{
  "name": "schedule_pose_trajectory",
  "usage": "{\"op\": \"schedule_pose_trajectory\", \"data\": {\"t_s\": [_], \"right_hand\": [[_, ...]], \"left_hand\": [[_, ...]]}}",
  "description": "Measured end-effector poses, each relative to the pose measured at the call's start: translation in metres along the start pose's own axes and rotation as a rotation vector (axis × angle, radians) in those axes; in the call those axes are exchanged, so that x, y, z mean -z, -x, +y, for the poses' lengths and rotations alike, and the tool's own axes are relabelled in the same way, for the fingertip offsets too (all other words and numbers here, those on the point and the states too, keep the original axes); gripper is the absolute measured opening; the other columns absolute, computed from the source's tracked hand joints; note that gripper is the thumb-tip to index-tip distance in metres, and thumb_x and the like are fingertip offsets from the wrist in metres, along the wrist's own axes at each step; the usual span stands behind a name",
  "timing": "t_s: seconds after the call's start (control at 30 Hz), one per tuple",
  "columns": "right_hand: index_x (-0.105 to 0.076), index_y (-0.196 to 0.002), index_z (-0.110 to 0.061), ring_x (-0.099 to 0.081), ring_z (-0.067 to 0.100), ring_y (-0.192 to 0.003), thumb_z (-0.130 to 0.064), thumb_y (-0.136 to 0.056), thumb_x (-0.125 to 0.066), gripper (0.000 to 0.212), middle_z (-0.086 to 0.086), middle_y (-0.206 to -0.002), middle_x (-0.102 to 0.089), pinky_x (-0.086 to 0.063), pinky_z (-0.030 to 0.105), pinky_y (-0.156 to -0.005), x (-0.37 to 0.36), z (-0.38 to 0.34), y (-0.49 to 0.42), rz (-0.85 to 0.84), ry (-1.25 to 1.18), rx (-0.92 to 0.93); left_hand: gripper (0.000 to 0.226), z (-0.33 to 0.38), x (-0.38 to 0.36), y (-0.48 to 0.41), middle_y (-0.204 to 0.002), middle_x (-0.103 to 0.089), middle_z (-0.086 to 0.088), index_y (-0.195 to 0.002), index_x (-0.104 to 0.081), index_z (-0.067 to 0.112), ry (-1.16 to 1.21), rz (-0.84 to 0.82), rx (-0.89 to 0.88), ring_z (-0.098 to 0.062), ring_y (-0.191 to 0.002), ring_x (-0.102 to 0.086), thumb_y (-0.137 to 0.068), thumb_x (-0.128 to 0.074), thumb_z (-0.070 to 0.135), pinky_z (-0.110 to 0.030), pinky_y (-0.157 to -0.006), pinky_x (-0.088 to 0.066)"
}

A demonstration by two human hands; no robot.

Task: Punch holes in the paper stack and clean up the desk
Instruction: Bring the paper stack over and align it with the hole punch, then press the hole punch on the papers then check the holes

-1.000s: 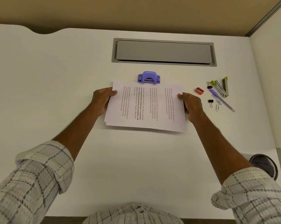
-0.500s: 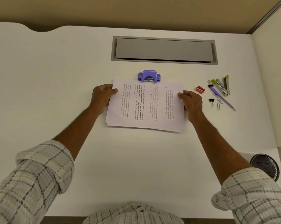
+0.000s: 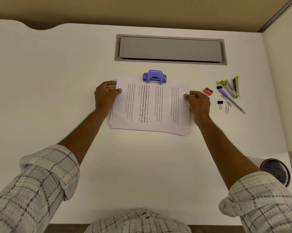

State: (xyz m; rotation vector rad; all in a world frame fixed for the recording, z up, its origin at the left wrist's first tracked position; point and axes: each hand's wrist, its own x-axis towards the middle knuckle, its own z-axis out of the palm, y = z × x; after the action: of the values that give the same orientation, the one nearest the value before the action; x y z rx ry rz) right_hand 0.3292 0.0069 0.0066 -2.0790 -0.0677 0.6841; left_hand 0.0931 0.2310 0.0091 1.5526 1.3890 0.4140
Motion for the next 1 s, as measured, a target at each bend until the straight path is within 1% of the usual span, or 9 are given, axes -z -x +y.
{"op": "schedule_pose_trajectory", "data": {"t_s": [0.2,0.3,0.47,0.6,0.67,0.73,0.8,0.87,1.0], "right_hand": [[-0.07,-0.122,-0.016,-0.071,0.018,-0.095,-0.03,-0.092,-0.073,0.034,-0.002,-0.113,-0.074,-0.059,0.039,-0.096,-0.002,-0.002,0.002,0.05,0.08,0.047],[-0.069,-0.123,-0.015,-0.07,0.016,-0.095,-0.03,-0.091,-0.074,0.036,-0.002,-0.109,-0.074,-0.057,0.038,-0.098,-0.003,-0.004,0.002,0.066,0.099,0.066],[-0.061,-0.131,-0.018,-0.064,0.017,-0.115,-0.027,-0.094,-0.07,0.039,0.0,-0.128,-0.067,-0.048,0.026,-0.1,-0.008,-0.012,0.005,0.141,0.21,0.194],[-0.059,-0.133,-0.017,-0.06,0.015,-0.119,-0.021,-0.099,-0.063,0.035,0.0,-0.136,-0.061,-0.05,0.028,-0.101,-0.019,-0.029,0.008,0.126,0.28,0.428],[-0.062,-0.13,-0.014,-0.061,0.016,-0.119,-0.017,-0.1,-0.061,0.03,0.001,-0.134,-0.063,-0.052,0.031,-0.102,-0.029,-0.042,0.006,0.057,0.316,0.518],[-0.065,-0.129,-0.014,-0.062,0.016,-0.119,-0.015,-0.1,-0.06,0.029,0.002,-0.133,-0.065,-0.052,0.033,-0.104,-0.041,-0.055,0.001,-0.04,0.378,0.578],[-0.065,-0.131,-0.015,-0.061,0.017,-0.122,-0.015,-0.101,-0.06,0.031,0.002,-0.136,-0.065,-0.047,0.029,-0.108,-0.053,-0.068,-0.005,-0.127,0.483,0.619],[-0.063,-0.134,-0.015,-0.059,0.018,-0.126,-0.017,-0.101,-0.059,0.034,0.003,-0.138,-0.064,-0.043,0.026,-0.108,-0.064,-0.078,-0.013,-0.193,0.561,0.653],[-0.054,-0.145,-0.016,-0.052,0.023,-0.134,-0.022,-0.104,-0.055,0.041,0.006,-0.147,-0.056,-0.036,0.029,-0.114,-0.081,-0.092,-0.029,-0.341,0.738,0.635]], "left_hand": [[0.047,0.0,-0.001,0.0,-0.124,-0.072,-0.011,-0.13,-0.065,0.009,-0.02,0.022,-0.021,-0.024,-0.109,-0.07,-0.087,-0.08,0.02,-0.03,-0.097,-0.055],[0.047,-0.002,-0.002,0.001,-0.122,-0.073,-0.01,-0.13,-0.064,0.009,0.0,0.029,-0.034,-0.025,-0.108,-0.071,-0.087,-0.08,0.02,-0.035,-0.099,-0.057],[0.047,-0.003,-0.004,0.0,-0.125,-0.071,-0.011,-0.131,-0.062,0.008,-0.016,0.042,-0.075,-0.026,-0.111,-0.069,-0.089,-0.078,0.02,-0.035,-0.1,-0.056],[0.042,-0.006,-0.013,0.016,-0.136,-0.062,-0.006,-0.133,-0.059,0.011,-0.162,0.111,-0.367,-0.021,-0.123,-0.058,-0.096,-0.069,0.028,-0.031,-0.109,-0.048],[0.041,-0.01,-0.021,0.032,-0.136,-0.061,-0.003,-0.132,-0.06,0.014,-0.229,-0.005,-0.564,-0.015,-0.127,-0.053,-0.097,-0.067,0.033,-0.018,-0.112,-0.038],[0.049,-0.016,-0.029,0.05,-0.142,-0.058,0.0,-0.135,-0.06,0.018,-0.329,-0.217,-0.698,-0.01,-0.134,-0.048,-0.094,-0.069,0.043,-0.009,-0.116,-0.025],[0.064,-0.025,-0.039,0.065,-0.156,-0.047,0.004,-0.145,-0.054,0.024,-0.489,-0.393,-0.794,-0.011,-0.147,-0.037,-0.091,-0.066,0.057,-0.021,-0.125,-0.016],[0.08,-0.035,-0.05,0.077,-0.168,-0.027,0.005,-0.156,-0.039,0.029,-0.642,-0.509,-0.841,-0.013,-0.157,-0.017,-0.09,-0.055,0.072,-0.037,-0.13,-0.007],[0.095,-0.051,-0.067,0.08,-0.172,0.009,0.005,-0.163,-0.006,0.035,-0.89,-0.561,-0.879,-0.015,-0.158,0.016,-0.088,-0.036,0.086,-0.045,-0.124,0.019]]}}
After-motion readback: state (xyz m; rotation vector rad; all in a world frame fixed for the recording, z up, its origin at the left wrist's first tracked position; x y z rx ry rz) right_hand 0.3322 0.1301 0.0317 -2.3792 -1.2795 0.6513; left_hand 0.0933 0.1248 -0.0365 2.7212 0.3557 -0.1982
